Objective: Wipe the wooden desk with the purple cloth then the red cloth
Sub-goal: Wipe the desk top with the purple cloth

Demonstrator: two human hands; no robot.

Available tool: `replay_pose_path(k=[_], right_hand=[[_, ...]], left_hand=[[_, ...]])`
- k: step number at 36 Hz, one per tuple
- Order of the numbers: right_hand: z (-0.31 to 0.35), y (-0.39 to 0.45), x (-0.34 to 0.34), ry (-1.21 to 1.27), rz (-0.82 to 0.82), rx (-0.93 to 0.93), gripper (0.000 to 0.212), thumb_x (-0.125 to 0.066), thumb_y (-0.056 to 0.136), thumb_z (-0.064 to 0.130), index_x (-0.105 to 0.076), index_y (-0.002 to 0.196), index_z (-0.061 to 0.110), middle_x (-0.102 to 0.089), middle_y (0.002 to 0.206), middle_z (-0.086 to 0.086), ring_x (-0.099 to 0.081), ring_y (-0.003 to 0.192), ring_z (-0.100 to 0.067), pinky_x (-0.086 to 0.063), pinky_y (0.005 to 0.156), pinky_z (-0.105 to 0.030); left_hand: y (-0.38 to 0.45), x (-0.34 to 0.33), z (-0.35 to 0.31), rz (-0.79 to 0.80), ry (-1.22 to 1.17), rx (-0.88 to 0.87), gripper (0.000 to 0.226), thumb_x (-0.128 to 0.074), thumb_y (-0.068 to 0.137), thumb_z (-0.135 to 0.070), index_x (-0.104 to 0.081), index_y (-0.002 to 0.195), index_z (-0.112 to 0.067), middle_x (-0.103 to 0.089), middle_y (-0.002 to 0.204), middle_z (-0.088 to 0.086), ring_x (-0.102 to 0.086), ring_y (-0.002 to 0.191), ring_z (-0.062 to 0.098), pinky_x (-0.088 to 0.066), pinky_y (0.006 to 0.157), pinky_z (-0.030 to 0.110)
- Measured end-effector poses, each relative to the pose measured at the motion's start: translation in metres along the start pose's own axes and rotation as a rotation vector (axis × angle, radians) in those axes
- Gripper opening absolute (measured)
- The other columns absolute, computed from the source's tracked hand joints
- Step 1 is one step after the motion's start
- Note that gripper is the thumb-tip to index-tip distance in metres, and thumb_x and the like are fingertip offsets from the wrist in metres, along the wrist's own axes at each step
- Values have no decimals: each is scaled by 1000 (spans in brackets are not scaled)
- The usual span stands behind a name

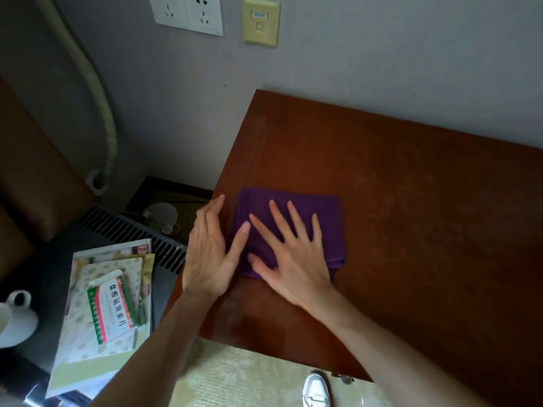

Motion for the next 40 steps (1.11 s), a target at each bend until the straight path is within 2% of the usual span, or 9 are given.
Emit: replay_pose_path(k=[6,15,17,20,23,26,31,35,40], right_hand=[[14,-28,-3,-60,10,25,68,-26,99,74,-20,161,46,-14,173,4,-8,160,-26,-12,123,-63],[-7,48,-5,-62,67,185,69,-23,97,76,-12,160,52,-7,173,8,-2,160,-21,-6,125,-59],[-15,85,-6,-54,59,201,69,-21,96,78,-13,160,52,-8,173,9,-2,160,-20,-6,126,-58],[-31,143,-8,-44,33,189,68,-21,95,79,-20,158,53,-14,172,8,-8,159,-20,-8,125,-58],[-48,195,-8,-37,31,183,69,-21,94,81,-22,157,54,-17,172,7,-10,159,-20,-9,125,-59],[-65,243,-3,-3,49,132,75,-18,89,84,-23,157,53,-16,172,6,-9,159,-21,-8,125,-60],[-86,314,5,22,65,-27,73,-22,94,82,-19,159,50,-10,173,4,-5,159,-22,-2,126,-58],[-88,334,5,9,69,-79,74,-20,95,81,-17,161,47,-8,173,2,-4,159,-25,0,125,-60],[-83,319,4,-14,77,-74,71,-19,99,76,-16,162,44,-7,174,2,-3,159,-27,0,125,-60]], left_hand=[[-2,2,10,19,31,-30,73,-31,96,-63,-32,152,-16,-34,151,1,-34,142,16,-26,116,31],[7,0,20,13,52,-21,65,-42,98,-53,-37,150,-15,-35,149,1,-36,139,15,-27,114,27],[10,2,22,4,-1,3,64,-44,98,-53,-37,149,-16,-35,147,-2,-37,137,10,-29,112,21],[16,6,21,-20,-139,71,56,-46,99,-50,-41,146,-20,-39,138,-8,-41,128,-4,-26,102,2],[17,10,22,-54,-246,141,51,-44,100,-48,-42,145,-26,-45,134,-13,-40,121,-18,-25,94,-3],[11,10,20,-48,-173,116,48,-38,102,-44,-40,147,-29,-44,134,-19,-40,124,-15,-28,95,-1],[11,10,16,-52,-101,46,44,-36,104,-34,-43,146,-25,-42,142,-18,-39,137,-4,-31,110,14],[11,10,18,-47,-98,45,44,-36,104,-32,-43,147,-24,-43,142,-17,-38,137,-4,-28,108,9],[10,10,19,-41,-166,96,49,-34,102,-41,-39,149,-28,-47,137,-17,-42,122,-15,-28,93,-1]])
Point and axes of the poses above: each hand's wrist, its own y-axis towards the middle knuckle, its own x-axis out of the back of the hand, z = x × y, the point moved 2 cm from there along y, towards the middle knuckle
